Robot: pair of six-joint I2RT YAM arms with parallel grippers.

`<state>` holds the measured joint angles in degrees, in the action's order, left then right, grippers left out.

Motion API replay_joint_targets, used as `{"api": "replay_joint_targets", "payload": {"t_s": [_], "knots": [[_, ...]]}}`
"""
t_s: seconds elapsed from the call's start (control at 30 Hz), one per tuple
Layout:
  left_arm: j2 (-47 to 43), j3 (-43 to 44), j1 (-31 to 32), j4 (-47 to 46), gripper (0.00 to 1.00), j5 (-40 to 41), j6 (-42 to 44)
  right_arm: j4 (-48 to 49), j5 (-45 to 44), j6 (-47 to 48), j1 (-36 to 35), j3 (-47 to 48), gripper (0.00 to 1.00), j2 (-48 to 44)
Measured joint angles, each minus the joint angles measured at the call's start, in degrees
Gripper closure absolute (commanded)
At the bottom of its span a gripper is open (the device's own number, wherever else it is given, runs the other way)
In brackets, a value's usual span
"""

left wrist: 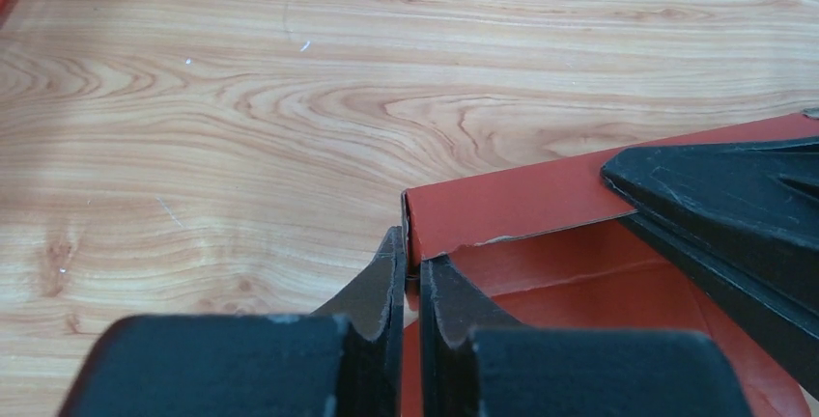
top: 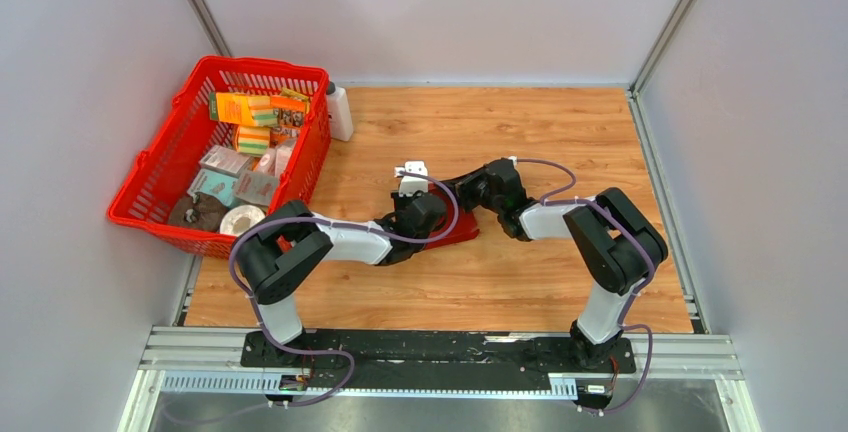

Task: Fold the paper box

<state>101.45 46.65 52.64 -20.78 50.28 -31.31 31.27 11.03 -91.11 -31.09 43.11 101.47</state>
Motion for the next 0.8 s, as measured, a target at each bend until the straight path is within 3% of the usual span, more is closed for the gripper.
{"api": "replay_joint_targets", "payload": {"t_s": [0.07,0.1,0.2,0.27,0.33,0.4,0.63,0.7,0.73,0.8], "knots": [[0.02,-0.11,0.11,-0.13,0.84,0.15,-0.09,0.0,0.07,0.0,-0.02,0.0,1.0,0.0],[0.02,-0.35,0.11,-0.66,0.74,0.04,0.13,0.04,0.11,0.0,-0.02,0.0,1.0,0.0],[-0.04,-1.88,0.09,-3.15,0.72,-0.87,1.29,0.2,0.83,0.02,-0.04,0.0,1.0,0.0],[-0.04,-2.71,0.09,-3.54,0.79,-1.22,1.75,0.24,1.38,0.02,-0.28,0.0,1.0,0.0],[0.0,-2.71,0.11,-3.52,0.95,-1.09,2.12,0.31,1.57,0.0,-0.39,0.0,1.0,0.0],[0.13,-1.77,0.07,-1.86,1.0,0.09,1.68,0.63,1.64,-0.52,-0.35,-0.37,1.0,0.0],[1.22,1.51,0.35,2.47,1.0,2.47,0.5,2.84,0.87,-2.03,-0.28,-1.92,1.0,-0.63],[1.22,0.85,0.5,1.44,1.0,2.49,0.48,2.45,0.74,-1.44,-0.35,-1.97,0.92,-0.87],[1.2,0.13,0.55,0.33,1.0,2.1,0.57,1.97,0.63,-0.28,-0.37,-1.99,0.78,-1.16],[1.11,-1.36,0.61,-1.97,1.0,1.62,0.68,0.79,0.7,3.89,-0.39,-2.23,0.65,-2.23]]}}
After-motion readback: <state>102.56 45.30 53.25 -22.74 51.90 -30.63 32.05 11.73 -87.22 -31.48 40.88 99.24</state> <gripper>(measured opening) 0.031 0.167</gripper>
